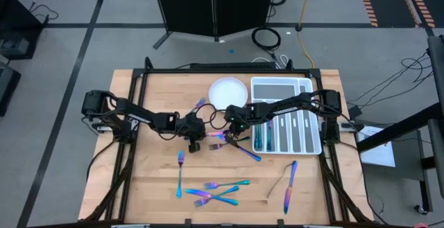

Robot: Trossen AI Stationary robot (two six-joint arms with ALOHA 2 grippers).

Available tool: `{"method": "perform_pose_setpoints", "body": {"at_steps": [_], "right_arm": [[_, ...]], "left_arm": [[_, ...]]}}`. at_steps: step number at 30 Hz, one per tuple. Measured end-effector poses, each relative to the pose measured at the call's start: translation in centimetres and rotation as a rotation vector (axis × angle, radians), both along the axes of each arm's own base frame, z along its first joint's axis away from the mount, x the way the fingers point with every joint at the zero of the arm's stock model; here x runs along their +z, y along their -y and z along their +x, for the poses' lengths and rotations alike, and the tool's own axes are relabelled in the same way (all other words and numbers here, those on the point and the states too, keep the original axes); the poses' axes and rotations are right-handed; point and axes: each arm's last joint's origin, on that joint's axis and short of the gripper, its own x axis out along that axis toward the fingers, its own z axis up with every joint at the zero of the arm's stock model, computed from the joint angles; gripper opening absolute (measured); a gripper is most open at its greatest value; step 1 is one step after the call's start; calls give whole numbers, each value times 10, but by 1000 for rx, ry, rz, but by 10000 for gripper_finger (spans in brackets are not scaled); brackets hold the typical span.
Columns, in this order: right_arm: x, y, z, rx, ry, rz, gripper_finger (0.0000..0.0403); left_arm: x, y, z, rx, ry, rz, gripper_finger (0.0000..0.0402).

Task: Sort silverware
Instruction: Put the purple knife into the white silverware tray

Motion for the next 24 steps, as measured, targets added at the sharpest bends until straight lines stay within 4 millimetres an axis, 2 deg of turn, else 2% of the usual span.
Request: {"method": "perform_pose_setpoints", "body": {"at_steps": [3,7,14,24], "right_arm": [[7,0,0,5,16,2,0],[23,0,2,-2,61,-3,0],[46,1,1,6,134,-29,0],[48,1,2,10,146,-34,0]], "left_arm": [[0,0,0,-3,4,-5,9],[1,0,2,-12,31,-16,8],[16,1,8,-30,103,-37,2],[24,2,15,-39,145,-58,2]]}}
